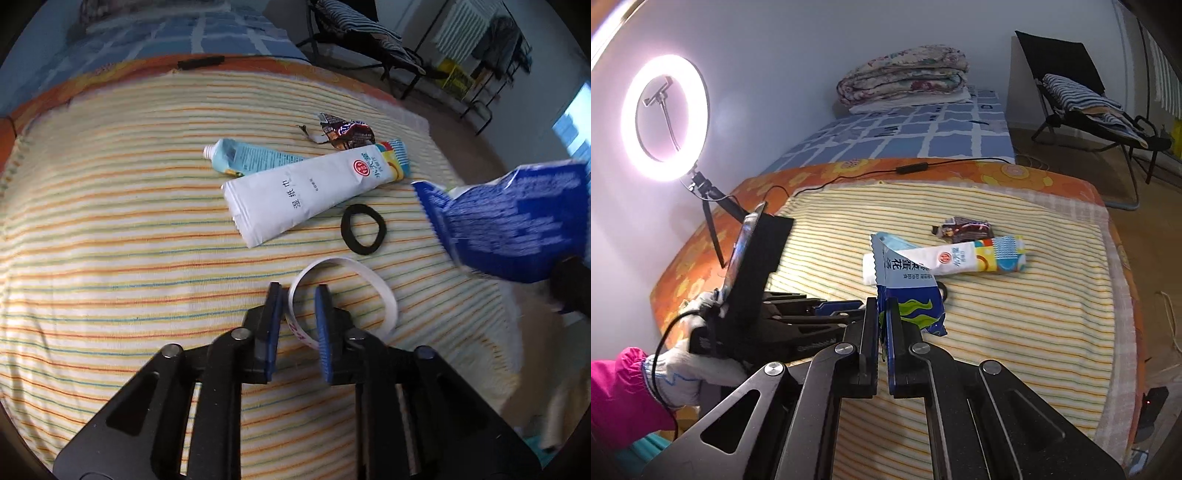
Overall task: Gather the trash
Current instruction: 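Carry the blue wrapper and white band over the blue basket with both grippers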
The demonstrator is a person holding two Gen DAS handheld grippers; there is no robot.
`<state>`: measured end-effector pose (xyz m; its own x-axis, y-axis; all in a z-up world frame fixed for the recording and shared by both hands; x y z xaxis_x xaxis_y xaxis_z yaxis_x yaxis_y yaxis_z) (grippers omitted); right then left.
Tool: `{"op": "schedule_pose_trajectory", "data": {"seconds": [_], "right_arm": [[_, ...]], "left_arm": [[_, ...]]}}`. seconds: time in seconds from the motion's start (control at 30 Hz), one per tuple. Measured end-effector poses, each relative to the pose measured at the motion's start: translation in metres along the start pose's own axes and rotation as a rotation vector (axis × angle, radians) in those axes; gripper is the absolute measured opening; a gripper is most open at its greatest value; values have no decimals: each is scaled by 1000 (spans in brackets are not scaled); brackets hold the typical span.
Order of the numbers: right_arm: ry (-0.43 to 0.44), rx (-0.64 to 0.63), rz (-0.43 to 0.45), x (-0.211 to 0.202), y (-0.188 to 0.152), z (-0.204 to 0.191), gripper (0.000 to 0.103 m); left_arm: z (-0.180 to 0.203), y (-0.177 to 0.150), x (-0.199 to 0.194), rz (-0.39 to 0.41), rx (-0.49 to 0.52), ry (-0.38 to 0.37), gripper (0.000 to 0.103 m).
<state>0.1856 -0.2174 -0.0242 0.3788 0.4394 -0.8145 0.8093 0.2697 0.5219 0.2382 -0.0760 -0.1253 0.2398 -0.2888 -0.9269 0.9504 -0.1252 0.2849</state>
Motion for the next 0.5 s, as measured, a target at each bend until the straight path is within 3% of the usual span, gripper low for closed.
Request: {"op": "schedule_pose_trajectory", "data": {"seconds": [0.03, 0.17, 0.5], "right_arm": [[-6, 1, 0, -2, -1, 1, 2], [-19, 7, 3, -10, -8, 5, 2], [-17, -7, 19, -38, -27, -8, 2]], "left_arm": [[4, -1, 0, 4, 18, 29, 4], [5, -4, -9, 30, 13, 24, 3], [17, -41, -76, 120, 72, 87, 2]]}}
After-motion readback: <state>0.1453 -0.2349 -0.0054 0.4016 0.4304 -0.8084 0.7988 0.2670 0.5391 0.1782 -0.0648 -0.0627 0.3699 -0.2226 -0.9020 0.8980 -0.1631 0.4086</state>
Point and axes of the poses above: each gripper's, at about its wrist camera, not at the fingertips, and x roughly the way its jaws point, z to its right, y to its top, the point moved 1 cm from there along x, roughly the way its jaws point, and after that the axes turned 12 degrees about -z, right-handed, at the moved point
